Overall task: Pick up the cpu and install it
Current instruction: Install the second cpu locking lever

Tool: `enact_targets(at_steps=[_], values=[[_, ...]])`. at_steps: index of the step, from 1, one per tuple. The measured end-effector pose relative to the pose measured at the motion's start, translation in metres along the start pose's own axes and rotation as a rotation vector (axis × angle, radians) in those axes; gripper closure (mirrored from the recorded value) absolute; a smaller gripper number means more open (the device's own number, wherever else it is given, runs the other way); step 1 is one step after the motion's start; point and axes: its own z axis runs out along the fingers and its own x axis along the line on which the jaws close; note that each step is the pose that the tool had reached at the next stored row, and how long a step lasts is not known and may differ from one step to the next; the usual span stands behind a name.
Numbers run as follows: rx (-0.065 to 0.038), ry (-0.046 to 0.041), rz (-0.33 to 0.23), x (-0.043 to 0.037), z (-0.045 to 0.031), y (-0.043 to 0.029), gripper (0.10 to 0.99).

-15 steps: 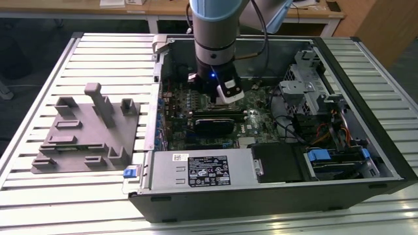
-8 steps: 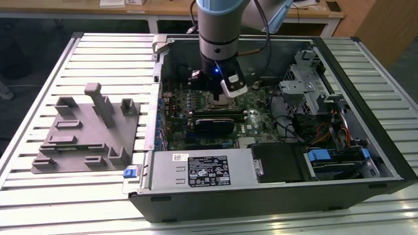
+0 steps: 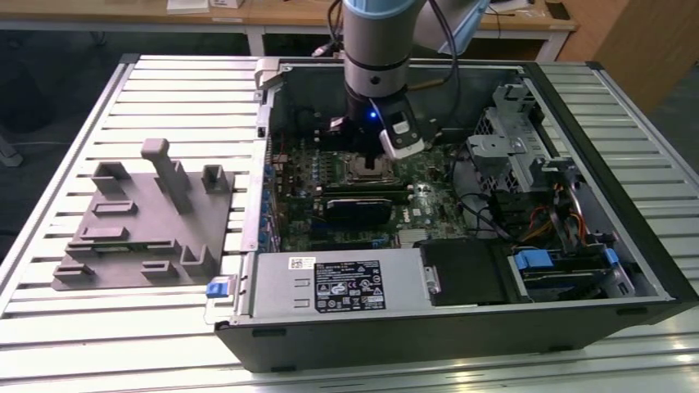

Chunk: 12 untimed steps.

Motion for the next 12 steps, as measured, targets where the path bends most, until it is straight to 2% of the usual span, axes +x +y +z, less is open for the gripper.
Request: enact_targets(at_steps=[5,12], values=[[0.02,-0.0019,-0.001,-0.0031,0.0028,0.0094,0.98],[0.02,-0.002,-0.001,-0.003,0.0029,0.0097,0.98]])
